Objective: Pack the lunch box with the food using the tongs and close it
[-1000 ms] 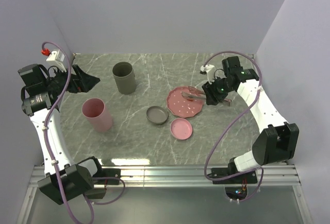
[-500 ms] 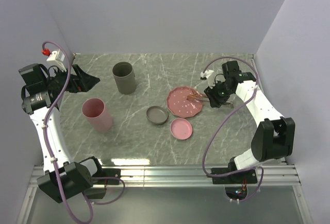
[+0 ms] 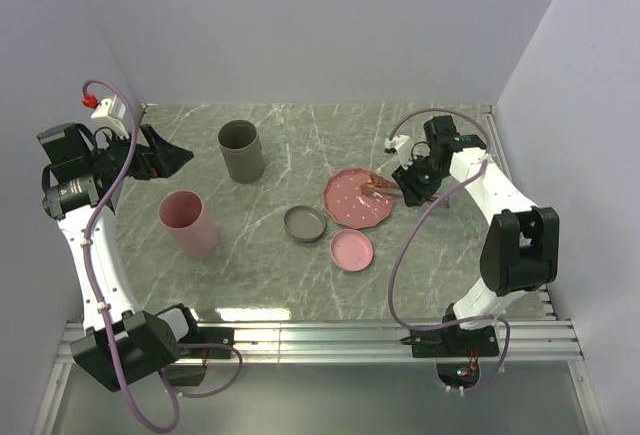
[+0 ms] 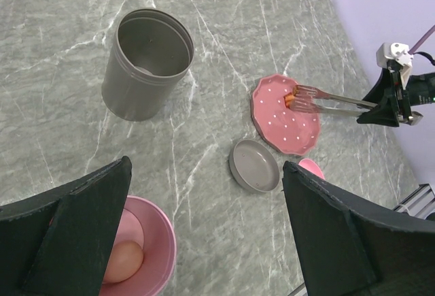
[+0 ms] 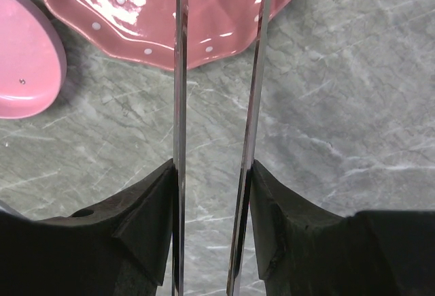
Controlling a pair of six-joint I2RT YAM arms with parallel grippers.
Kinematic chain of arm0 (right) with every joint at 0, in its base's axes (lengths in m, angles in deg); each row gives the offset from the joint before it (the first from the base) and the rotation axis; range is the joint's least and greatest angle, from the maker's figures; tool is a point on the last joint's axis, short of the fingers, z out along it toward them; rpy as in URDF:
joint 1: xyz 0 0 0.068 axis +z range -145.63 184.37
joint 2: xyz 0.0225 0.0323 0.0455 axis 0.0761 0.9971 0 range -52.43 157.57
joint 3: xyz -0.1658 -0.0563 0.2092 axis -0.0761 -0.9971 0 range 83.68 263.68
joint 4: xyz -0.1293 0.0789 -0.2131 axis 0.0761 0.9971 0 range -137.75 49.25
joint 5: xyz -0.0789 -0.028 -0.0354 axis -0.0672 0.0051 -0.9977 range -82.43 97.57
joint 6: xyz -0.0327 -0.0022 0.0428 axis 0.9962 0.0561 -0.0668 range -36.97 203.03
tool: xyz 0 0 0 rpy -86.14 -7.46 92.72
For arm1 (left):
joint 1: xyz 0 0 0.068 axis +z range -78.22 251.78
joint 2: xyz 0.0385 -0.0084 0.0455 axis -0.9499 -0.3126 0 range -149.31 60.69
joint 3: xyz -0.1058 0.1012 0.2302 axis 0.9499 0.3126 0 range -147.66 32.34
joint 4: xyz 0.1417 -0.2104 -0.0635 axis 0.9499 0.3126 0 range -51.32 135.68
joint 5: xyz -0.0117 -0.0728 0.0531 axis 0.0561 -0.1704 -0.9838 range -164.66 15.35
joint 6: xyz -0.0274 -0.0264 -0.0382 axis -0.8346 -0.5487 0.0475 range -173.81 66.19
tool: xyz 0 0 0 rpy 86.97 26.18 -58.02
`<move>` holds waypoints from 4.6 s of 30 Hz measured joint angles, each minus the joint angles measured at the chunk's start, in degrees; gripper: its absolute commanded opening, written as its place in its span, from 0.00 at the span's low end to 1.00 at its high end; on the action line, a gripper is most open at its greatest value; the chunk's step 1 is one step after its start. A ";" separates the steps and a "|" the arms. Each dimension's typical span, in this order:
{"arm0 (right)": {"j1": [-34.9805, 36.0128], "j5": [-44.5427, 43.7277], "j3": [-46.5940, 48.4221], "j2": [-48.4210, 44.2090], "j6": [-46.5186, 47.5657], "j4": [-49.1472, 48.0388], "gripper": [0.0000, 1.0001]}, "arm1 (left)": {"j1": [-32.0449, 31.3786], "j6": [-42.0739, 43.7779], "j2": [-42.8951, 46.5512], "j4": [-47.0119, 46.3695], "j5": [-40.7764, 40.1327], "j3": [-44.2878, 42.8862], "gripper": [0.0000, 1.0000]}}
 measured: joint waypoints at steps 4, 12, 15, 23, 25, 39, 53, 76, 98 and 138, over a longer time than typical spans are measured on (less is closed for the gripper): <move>0.00 0.35 1.16 1.42 0.00 0.20 0.53 | 0.02 0.00 0.00 0.00 0.00 0.00 0.99; 0.00 0.94 1.75 2.62 -0.11 0.00 0.56 | 0.00 -0.02 -0.33 -0.02 0.00 0.00 0.99; 0.00 1.20 1.75 2.82 -0.42 -0.02 0.53 | 0.02 0.00 -0.35 -0.02 -0.02 0.00 0.99; 0.04 2.19 1.88 4.31 -1.18 0.00 0.44 | 0.00 0.04 -0.35 0.02 -0.39 0.00 0.99; 0.04 2.43 2.05 4.31 -1.36 0.07 0.41 | 0.00 0.04 -0.35 0.02 -0.52 0.00 0.99; 0.04 5.27 2.73 0.31 -2.08 2.49 0.38 | 0.02 -0.02 -0.35 -0.02 -0.57 0.00 0.99; 4.66 9.42 14.58 -2.51 -5.95 8.28 0.37 | 0.00 -0.94 -0.35 -0.44 -0.33 0.00 0.99; 25.57 10.43 53.46 23.98 -23.56 -1.14 0.37 | 0.00 -3.89 -1.11 -4.07 0.55 1.79 0.98; 28.17 8.85 55.98 32.72 -27.17 -7.78 0.53 | 0.00 -3.72 -1.46 -4.07 0.00 3.04 0.99; 28.55 -1.07 -10.95 -26.84 -12.04 9.29 0.50 | 0.02 4.76 2.75 3.93 0.61 2.56 0.99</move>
